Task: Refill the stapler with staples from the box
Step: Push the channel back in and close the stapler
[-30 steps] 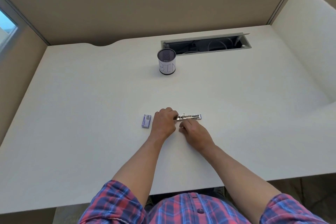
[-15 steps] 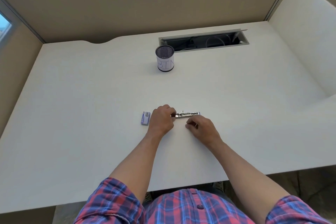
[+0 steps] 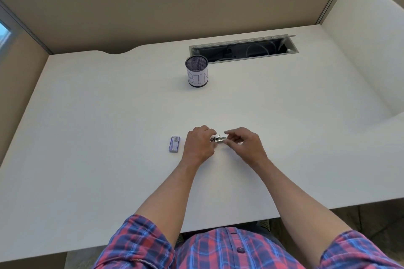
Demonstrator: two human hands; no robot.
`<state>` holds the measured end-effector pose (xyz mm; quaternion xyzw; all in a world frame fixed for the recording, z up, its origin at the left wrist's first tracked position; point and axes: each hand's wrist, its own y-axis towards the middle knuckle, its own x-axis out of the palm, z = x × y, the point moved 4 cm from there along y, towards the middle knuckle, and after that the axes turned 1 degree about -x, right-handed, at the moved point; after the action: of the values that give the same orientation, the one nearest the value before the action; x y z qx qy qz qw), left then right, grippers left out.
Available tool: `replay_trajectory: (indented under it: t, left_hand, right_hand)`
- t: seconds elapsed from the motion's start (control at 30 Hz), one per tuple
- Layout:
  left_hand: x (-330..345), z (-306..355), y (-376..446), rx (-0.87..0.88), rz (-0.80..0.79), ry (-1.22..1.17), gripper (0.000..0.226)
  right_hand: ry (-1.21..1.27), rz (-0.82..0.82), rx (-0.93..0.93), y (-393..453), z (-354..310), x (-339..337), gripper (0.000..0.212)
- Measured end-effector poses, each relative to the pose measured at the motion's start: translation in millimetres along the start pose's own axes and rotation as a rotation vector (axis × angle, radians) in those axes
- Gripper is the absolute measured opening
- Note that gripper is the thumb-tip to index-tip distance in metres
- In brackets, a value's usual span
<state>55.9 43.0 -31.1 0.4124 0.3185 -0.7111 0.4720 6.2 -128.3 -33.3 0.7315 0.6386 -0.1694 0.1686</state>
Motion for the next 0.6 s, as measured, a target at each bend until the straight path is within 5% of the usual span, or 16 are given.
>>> replay_trajectory:
  t: [0.23, 0.6]
  left_hand:
    - [2.8, -0.7, 2.7, 0.020, -0.014, 0.037, 0.024]
    - [8.2, -1.2, 8.1, 0.060, -0.046, 0.134, 0.017]
  right_hand:
    - [0.014, -0.023, 0.107, 16.5, 4.9, 0.2, 0.017]
    - [-0.201, -0.160, -0.043, 28.9, -3.1, 6.8, 0.005]
